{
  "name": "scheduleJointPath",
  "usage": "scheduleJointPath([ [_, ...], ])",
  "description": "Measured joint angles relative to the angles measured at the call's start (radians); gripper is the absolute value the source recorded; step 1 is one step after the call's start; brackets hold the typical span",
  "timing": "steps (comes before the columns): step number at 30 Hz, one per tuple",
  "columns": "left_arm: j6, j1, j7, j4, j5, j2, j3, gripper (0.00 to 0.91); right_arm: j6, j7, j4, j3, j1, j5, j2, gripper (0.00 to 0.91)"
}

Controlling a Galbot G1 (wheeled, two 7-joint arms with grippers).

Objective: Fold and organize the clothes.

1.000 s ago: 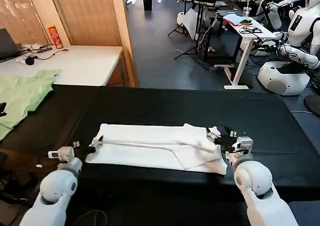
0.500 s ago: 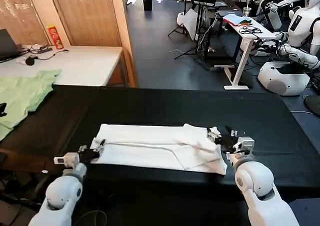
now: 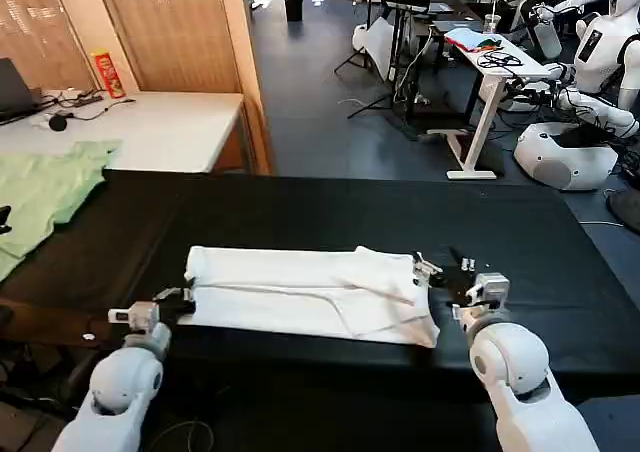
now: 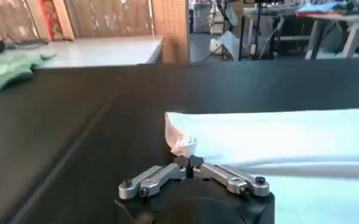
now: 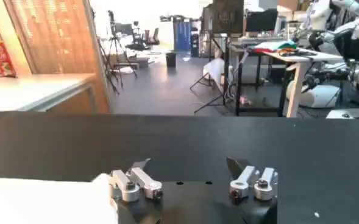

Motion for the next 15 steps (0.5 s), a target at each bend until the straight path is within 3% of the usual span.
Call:
scheduleJointPath([
  [8,-0.096,-0.011,-0.002,0.068,0.150,0.179,-0.048,0.000,0.000,0.000,0.020,0.016,-0.022,0.002,0.008,0.878],
  [15,-0.063,0.016,-0.014,0.030,0.164,0.239,-0.035,0.000,0.004,-0.004,0.034,0.020,-0.042,-0.019,0.025,0.878],
])
